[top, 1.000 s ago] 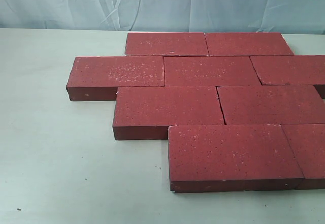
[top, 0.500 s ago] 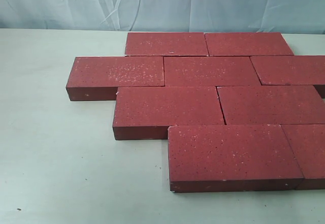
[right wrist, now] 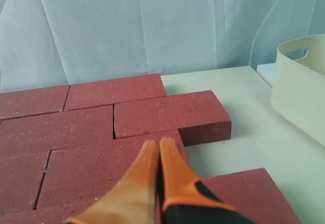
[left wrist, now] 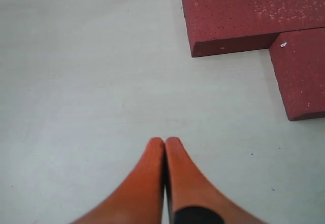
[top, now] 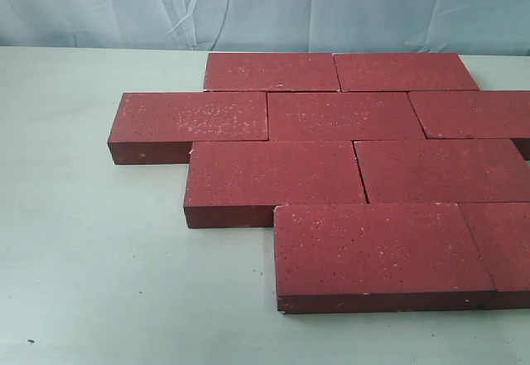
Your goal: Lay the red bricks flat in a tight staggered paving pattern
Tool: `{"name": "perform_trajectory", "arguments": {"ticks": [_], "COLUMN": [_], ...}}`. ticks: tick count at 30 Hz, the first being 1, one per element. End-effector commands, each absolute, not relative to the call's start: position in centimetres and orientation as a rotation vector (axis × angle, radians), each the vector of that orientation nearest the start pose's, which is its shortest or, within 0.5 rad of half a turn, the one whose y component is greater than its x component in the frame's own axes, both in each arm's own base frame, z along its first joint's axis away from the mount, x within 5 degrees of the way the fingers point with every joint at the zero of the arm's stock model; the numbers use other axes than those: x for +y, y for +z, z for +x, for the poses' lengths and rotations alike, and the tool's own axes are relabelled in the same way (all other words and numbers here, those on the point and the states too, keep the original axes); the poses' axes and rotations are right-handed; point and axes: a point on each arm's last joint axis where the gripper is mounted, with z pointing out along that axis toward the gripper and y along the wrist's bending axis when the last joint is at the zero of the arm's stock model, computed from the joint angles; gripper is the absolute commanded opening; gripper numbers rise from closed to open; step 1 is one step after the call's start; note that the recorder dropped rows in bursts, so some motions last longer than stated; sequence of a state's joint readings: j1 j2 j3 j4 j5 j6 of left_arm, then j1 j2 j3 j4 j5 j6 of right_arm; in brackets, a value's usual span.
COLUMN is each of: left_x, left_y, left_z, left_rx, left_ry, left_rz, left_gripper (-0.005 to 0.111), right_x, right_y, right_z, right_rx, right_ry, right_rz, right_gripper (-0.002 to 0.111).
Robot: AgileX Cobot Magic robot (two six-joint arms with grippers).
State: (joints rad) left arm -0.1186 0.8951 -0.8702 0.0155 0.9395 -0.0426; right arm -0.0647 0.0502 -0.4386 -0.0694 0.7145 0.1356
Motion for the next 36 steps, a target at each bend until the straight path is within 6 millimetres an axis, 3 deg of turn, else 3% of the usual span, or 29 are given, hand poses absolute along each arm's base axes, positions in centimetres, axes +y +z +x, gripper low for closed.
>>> {"name": "perform_trajectory", "arguments": {"ticks": [1, 6, 11, 14, 24, 36], "left_x": [-1.8, -1.8, -1.8, -1.8, -1.8, -1.8], "left_y": [33.5, 33.5, 33.5, 33.5, 33.5, 33.5], "left_z": [15.8, 15.8, 15.8, 15.8, 15.8, 15.8], "left_rx": [2.440, 2.442, 2.442, 2.442, 2.442, 2.442], "left_ry": [-0.050, -0.050, -0.050, -0.050, -0.050, -0.050], "left_rz": [0.102, 0.102, 0.102, 0.102, 0.102, 0.102], "left_gripper": [0.000, 0.000, 0.000, 0.000, 0.000, 0.000], "right_x": [-0.7, -0.9, -1.0, -0.8, -0.9, -0.9], "right_y": [28.1, 26.6, 22.9, 22.4, 19.0, 18.3], "right_z": [2.1, 3.0, 4.1, 4.6, 5.1, 5.2], "right_rx": [1.706, 1.703, 1.796, 1.736, 1.837, 1.847], "right_ry": [-0.068, -0.122, -0.122, -0.103, -0.103, -0.102], "right_rz": [0.144, 0.117, 0.112, 0.100, 0.101, 0.098], "right_gripper": [-0.001, -0.001, -0.001, -0.001, -0.001, -0.001]}}
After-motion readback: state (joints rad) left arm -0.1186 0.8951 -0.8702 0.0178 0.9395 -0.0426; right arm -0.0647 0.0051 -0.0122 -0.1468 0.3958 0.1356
